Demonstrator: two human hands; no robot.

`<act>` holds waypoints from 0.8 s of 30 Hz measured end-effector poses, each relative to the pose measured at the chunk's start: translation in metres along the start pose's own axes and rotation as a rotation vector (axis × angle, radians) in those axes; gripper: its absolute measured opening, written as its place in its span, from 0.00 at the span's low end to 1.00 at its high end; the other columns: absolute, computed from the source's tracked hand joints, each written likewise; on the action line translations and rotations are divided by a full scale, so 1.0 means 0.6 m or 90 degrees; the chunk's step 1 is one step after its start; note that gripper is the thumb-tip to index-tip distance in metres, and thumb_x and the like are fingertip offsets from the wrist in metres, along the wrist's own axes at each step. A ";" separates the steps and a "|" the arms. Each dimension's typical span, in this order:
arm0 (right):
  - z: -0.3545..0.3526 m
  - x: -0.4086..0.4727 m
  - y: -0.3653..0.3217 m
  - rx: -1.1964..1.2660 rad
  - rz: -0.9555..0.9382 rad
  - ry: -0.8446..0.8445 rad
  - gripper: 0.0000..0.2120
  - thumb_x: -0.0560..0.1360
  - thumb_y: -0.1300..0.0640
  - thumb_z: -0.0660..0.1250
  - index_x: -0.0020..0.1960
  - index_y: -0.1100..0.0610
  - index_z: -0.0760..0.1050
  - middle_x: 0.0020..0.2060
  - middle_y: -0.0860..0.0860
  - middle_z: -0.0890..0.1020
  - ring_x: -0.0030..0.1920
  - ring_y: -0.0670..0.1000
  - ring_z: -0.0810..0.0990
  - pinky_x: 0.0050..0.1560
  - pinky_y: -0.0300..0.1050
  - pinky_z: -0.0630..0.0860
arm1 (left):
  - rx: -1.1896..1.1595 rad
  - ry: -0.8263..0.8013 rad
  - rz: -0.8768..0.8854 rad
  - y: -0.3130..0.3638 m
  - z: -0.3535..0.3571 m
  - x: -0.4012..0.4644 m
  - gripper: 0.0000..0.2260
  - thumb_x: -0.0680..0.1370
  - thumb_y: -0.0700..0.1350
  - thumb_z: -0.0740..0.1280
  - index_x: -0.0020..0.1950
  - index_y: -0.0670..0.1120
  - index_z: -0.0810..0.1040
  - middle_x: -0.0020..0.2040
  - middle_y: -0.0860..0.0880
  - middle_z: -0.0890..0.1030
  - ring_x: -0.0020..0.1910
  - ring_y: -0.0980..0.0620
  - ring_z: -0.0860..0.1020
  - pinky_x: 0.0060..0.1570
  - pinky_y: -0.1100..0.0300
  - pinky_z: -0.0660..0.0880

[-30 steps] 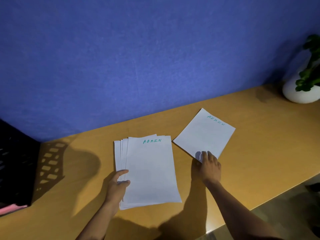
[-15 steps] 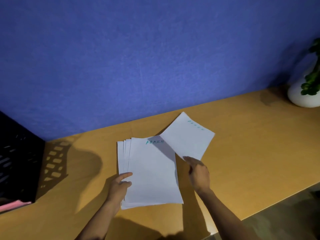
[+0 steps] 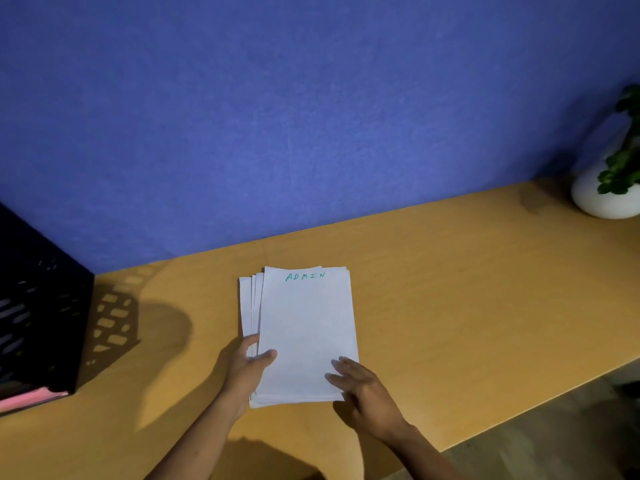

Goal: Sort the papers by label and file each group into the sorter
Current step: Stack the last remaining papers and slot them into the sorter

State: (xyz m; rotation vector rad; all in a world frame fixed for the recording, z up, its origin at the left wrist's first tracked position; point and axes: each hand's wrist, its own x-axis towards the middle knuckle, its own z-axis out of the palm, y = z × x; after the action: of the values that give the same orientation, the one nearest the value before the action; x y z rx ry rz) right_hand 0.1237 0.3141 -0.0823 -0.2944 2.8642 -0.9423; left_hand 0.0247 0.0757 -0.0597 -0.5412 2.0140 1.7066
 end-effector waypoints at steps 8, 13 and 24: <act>-0.028 -0.012 -0.017 0.344 0.119 -0.042 0.32 0.72 0.39 0.69 0.72 0.32 0.60 0.76 0.33 0.56 0.76 0.35 0.47 0.73 0.39 0.54 | 0.009 -0.006 0.119 0.008 -0.012 -0.017 0.42 0.74 0.32 0.71 0.78 0.59 0.54 0.67 0.58 0.71 0.64 0.55 0.71 0.54 0.64 0.70; -0.036 0.021 -0.042 0.574 0.374 0.172 0.31 0.74 0.45 0.70 0.73 0.46 0.63 0.68 0.41 0.70 0.65 0.42 0.70 0.59 0.36 0.70 | -0.019 -0.076 0.145 0.015 -0.052 -0.031 0.35 0.74 0.34 0.72 0.73 0.61 0.65 0.63 0.61 0.79 0.62 0.59 0.77 0.57 0.61 0.74; -0.029 0.110 -0.120 0.955 0.271 -0.078 0.24 0.76 0.66 0.68 0.71 0.57 0.71 0.67 0.58 0.77 0.66 0.62 0.75 0.67 0.66 0.69 | -0.028 -0.194 0.056 0.014 -0.162 -0.073 0.30 0.72 0.39 0.71 0.69 0.64 0.70 0.65 0.59 0.78 0.63 0.56 0.77 0.58 0.54 0.76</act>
State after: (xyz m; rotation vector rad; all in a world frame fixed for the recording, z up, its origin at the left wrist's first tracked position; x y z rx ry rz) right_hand 0.0672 0.2531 -0.0282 0.3681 1.3169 -2.3332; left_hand 0.0483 -0.0183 -0.0142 -0.1935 1.8087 1.7669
